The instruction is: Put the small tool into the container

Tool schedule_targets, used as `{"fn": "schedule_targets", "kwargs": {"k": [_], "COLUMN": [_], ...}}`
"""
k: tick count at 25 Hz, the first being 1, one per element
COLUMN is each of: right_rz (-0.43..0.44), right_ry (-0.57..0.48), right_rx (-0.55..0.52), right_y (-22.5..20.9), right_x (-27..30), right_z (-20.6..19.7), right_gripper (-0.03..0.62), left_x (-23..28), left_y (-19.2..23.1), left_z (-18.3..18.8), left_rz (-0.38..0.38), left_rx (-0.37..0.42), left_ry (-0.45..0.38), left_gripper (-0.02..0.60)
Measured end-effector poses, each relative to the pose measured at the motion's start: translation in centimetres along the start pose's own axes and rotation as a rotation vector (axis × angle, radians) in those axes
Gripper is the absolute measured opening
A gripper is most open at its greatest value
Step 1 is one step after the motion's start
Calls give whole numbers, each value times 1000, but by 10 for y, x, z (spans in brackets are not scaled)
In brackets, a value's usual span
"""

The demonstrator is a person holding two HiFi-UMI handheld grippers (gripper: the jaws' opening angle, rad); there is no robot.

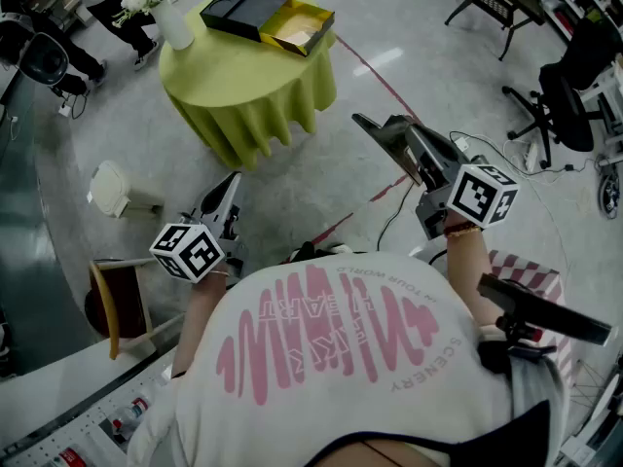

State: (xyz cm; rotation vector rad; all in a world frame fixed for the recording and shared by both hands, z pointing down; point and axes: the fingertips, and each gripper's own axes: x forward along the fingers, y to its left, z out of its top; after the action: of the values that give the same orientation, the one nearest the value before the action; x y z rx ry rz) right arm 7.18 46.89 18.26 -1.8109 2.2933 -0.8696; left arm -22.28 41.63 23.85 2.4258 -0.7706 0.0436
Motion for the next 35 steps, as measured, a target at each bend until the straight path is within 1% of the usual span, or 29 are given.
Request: {"fn": "schedule_targets", "kwargs": {"k": [9, 16, 20, 23, 26, 29, 35], "right_rz": [-11, -40, -53, -57, -53, -53, -29], "right_ry": [-4, -14, -29, -53, -66, -54, -32], "right_rx": [-8, -15, -17, 4, 33, 33, 21], "right_y": [13, 23, 29, 32, 33, 34, 21], "right_x": [4, 10, 17, 22, 34, 50, 95], "right_z": [-2, -5, -12, -16, -20, -20, -4], "right_gripper": [18, 18, 19, 20, 20, 20, 20], "left_x": [-8, -12, -13, -9, -4, 3, 30], "left_y": [7, 17, 30, 35, 41, 48, 70], "left_z": [12, 22, 28, 31, 36, 41, 52], "left_rz": [-17, -44, -54, -71, -85, -94, -79], "left_rx": [6, 16, 28, 44, 57, 55, 44], "left_ry": [-10, -5, -13, -13, -10, -1, 0], "left_gripper": [9, 9, 9, 9, 9, 9, 9]}}
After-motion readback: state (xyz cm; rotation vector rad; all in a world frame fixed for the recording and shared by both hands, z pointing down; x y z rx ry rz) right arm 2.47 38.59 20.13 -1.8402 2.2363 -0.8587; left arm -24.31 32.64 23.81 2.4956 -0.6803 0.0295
